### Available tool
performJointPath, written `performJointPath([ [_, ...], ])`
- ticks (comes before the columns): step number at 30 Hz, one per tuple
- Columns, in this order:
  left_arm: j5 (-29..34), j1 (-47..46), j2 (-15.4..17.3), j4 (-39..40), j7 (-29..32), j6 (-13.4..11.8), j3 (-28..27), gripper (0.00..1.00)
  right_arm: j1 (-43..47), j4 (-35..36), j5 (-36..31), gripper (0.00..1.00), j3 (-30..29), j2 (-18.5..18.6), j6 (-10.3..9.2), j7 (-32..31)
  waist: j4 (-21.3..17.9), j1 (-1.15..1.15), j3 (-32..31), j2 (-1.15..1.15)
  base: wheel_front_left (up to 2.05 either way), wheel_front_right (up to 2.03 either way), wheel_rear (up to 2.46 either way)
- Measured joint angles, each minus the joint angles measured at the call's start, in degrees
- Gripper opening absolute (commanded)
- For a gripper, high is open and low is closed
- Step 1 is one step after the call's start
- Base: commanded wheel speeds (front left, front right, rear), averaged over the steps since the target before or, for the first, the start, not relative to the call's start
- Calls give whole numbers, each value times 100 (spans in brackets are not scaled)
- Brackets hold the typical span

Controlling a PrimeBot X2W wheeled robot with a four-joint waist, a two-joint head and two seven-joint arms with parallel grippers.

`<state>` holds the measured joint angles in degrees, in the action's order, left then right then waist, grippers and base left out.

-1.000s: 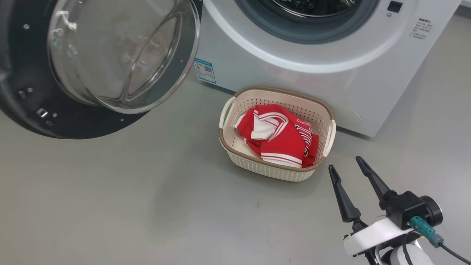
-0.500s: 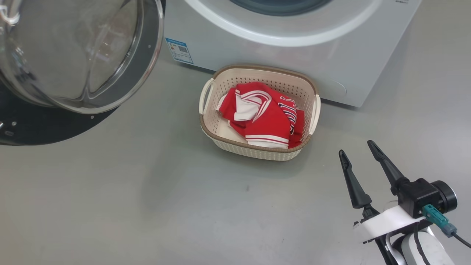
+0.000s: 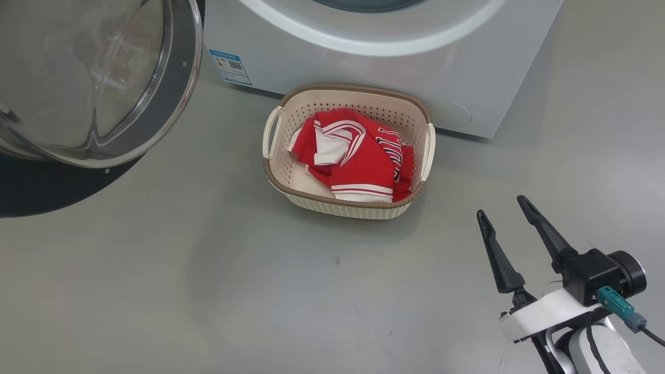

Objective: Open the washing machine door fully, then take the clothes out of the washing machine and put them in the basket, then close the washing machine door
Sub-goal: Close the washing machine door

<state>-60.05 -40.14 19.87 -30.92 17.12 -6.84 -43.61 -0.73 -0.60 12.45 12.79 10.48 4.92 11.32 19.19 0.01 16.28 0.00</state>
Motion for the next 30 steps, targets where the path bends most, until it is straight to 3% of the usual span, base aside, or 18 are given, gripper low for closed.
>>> performJointPath([
  [15, -232, -779, 26, -1302, 146, -43, -581, 0, -2, 82, 0, 100, 25, 33, 8, -64, -125, 0, 66, 0, 0, 0, 0],
  [18, -175, -816, 162, -1569, 113, -43, -758, 0, -30, 93, 0, 100, 101, 24, 31, -78, -181, 0, 74, 0, 0, 0, 0],
  [30, 103, -1341, 267, -2067, 178, -44, -578, 0, -48, 124, 1, 100, 34, 35, 30, -94, -331, 0, 147, 0, 0, 0, 0],
])
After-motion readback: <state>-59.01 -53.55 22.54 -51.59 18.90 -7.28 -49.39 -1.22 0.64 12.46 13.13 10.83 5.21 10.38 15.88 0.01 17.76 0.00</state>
